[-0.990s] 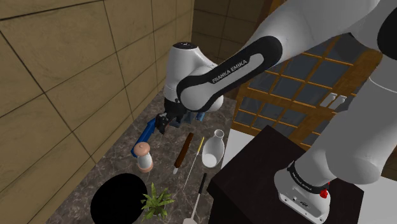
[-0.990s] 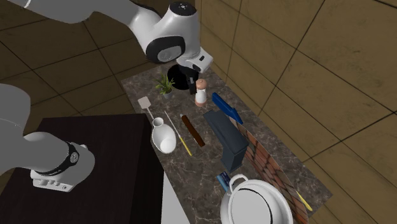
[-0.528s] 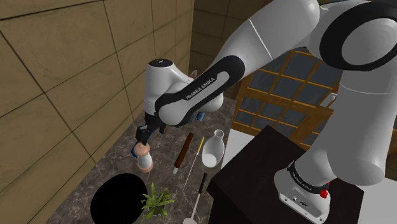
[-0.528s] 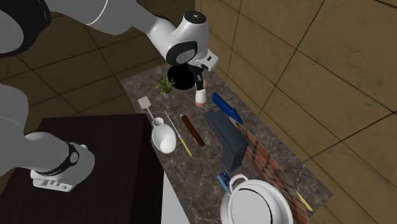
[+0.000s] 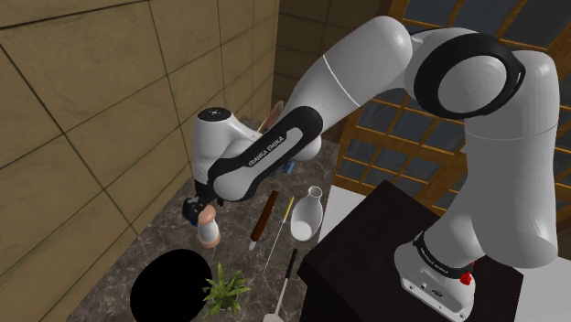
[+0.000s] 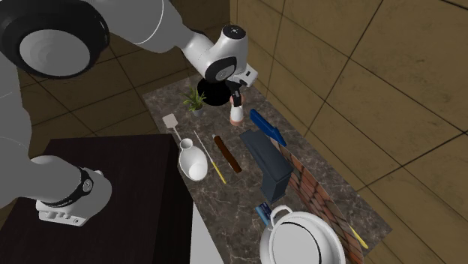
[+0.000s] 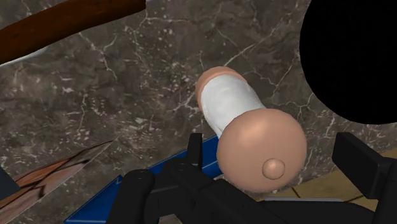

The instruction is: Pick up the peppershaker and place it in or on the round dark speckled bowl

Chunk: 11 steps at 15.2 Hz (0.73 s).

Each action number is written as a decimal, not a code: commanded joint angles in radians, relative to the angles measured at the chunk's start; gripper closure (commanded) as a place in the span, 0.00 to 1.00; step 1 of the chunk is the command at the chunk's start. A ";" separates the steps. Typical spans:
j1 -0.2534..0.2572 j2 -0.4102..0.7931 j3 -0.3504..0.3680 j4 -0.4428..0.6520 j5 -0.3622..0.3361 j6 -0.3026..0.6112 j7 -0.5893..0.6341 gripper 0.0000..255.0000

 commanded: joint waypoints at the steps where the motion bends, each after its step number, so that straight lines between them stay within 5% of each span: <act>1: 0.008 0.025 -0.005 0.010 -0.006 0.015 0.005 0.00; 10: 0.014 0.043 -0.009 0.017 -0.010 0.027 0.008 0.00; 11: 0.014 0.043 -0.009 0.017 -0.010 0.027 0.008 1.00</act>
